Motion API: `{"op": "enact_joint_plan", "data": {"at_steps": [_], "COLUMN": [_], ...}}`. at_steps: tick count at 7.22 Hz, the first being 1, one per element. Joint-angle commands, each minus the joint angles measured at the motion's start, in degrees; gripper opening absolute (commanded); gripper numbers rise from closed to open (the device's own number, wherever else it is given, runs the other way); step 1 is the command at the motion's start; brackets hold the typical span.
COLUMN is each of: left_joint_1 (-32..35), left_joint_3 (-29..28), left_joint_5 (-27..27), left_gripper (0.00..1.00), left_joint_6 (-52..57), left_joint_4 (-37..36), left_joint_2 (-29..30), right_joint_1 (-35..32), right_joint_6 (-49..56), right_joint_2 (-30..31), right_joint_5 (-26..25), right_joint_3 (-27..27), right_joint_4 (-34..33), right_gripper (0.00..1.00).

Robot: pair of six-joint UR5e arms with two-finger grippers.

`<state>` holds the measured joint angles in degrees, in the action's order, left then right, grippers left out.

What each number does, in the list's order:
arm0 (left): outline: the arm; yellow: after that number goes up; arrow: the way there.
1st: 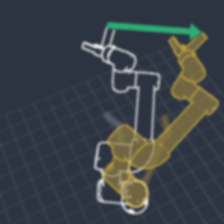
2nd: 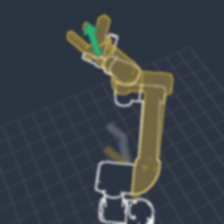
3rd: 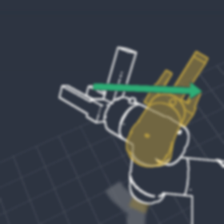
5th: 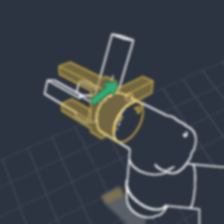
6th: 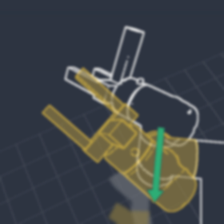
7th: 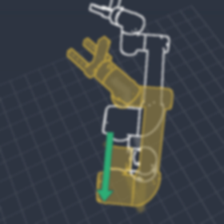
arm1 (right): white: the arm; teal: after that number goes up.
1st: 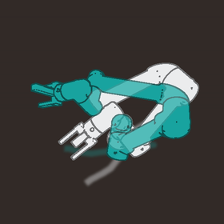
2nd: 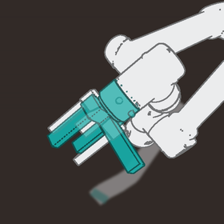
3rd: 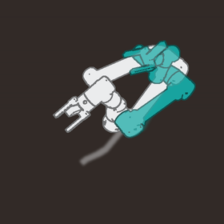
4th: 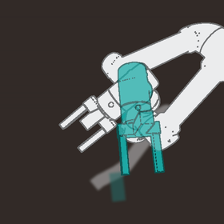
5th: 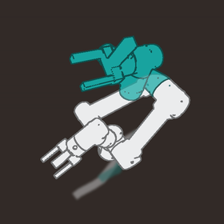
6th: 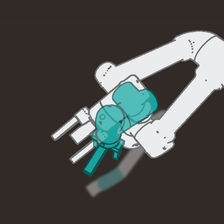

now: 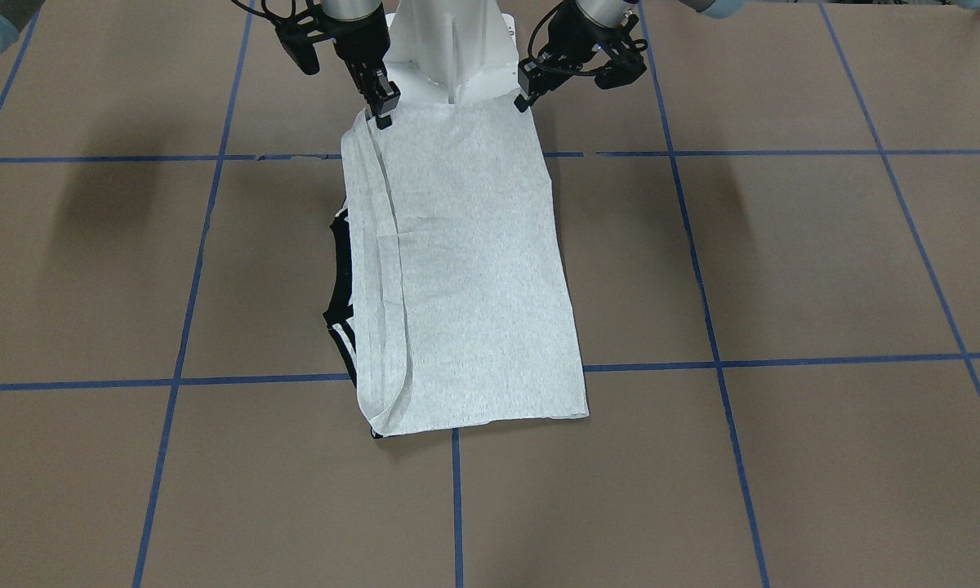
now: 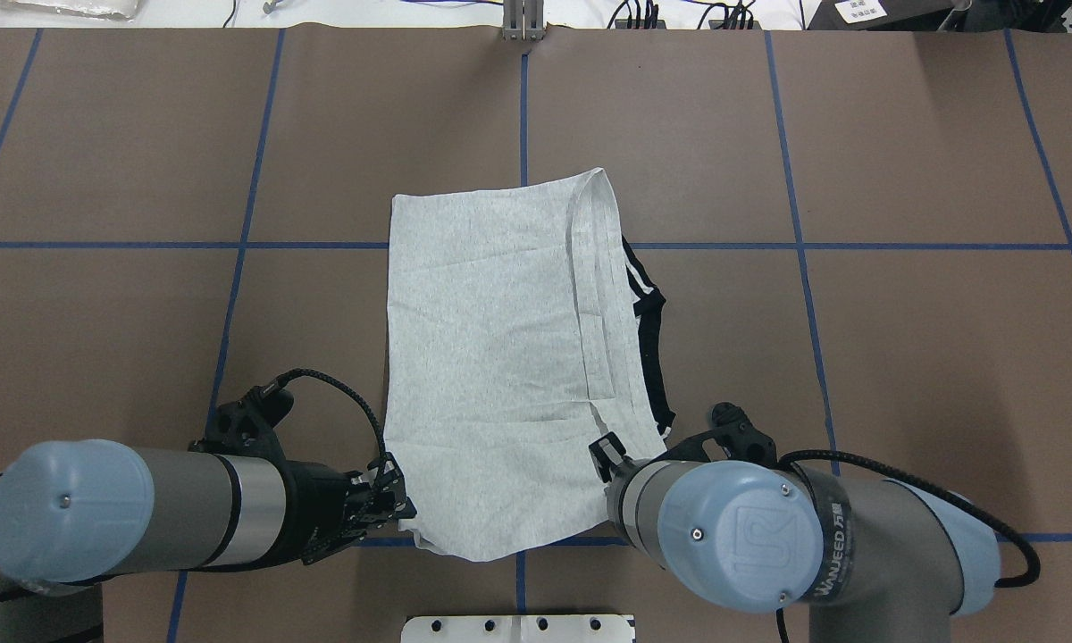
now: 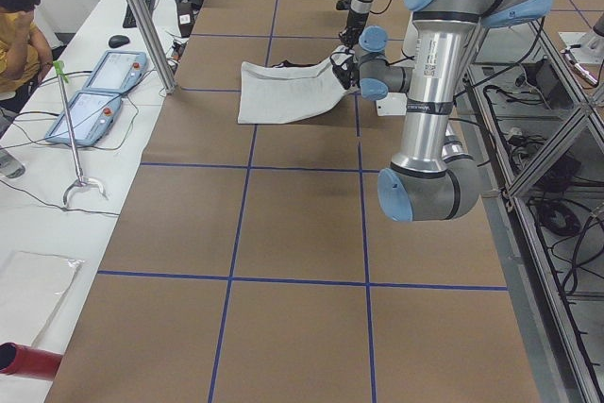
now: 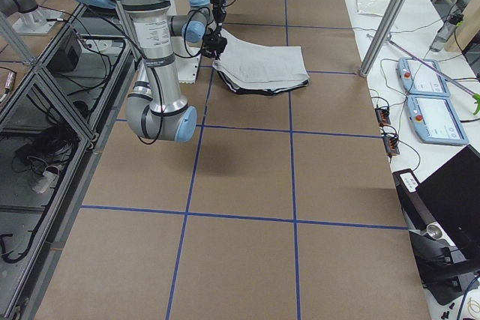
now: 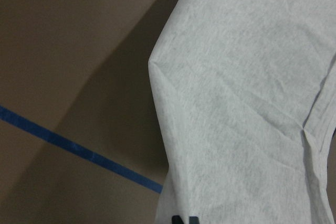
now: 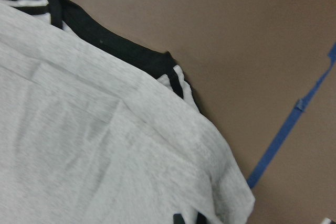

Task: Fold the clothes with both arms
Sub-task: 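Grasp both near corners and fold them over toward the collar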

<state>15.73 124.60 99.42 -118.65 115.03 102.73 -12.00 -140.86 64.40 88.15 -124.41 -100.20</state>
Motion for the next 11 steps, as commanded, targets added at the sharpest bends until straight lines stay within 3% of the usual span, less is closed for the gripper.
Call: {"op": "enact_joint_plan", "data": {"at_steps": [1,4,5,6,8,9,10,11], "left_joint_1": [7.44,13.77,16.24,18.53,22.22,23.89,25.56,27.32], "left_joint_3": [-1.36,-11.98,-16.1,-19.88,-30.33,-36.64,-45.5,-52.28], "left_joint_5": [0.69,0.78,0.78,0.78,0.78,0.69,0.6,0.43], "left_gripper": [0.0,0.0,0.0,0.0,0.0,0.07,0.46,0.77], "left_joint_6": [9.08,13.59,16.14,18.6,21.16,21.53,23.01,24.07], "left_joint_4": [-6.36,-6.75,-6.4,-5.96,3.66,7.72,12.28,17.11], "left_joint_2": [5.78,13.0,15.03,17.31,18.91,20.74,24.07,25.93], "right_joint_1": [-8.61,-16.01,-17.86,-19.45,-23.32,-24.46,-27.34,-28.5], "right_joint_6": [9.75,14.8,15.95,15.96,19.54,21.48,22.72,30.47], "right_joint_2": [-3.83,-12.27,-15.42,-17.97,-21.76,-22.65,-24.22,-25.98], "right_joint_5": [2.62,5.88,6.24,7.55,11.07,11.43,14.39,15.38], "right_joint_3": [2.93,16.1,21.87,28.63,38.07,42.02,48.32,53.52], "right_joint_4": [-0.17,1.5,3.5,9.52,14.15,16.94,23.15,26.25], "right_gripper": [0.0,0.0,0.0,0.0,0.0,0.0,0.19,0.99]}}
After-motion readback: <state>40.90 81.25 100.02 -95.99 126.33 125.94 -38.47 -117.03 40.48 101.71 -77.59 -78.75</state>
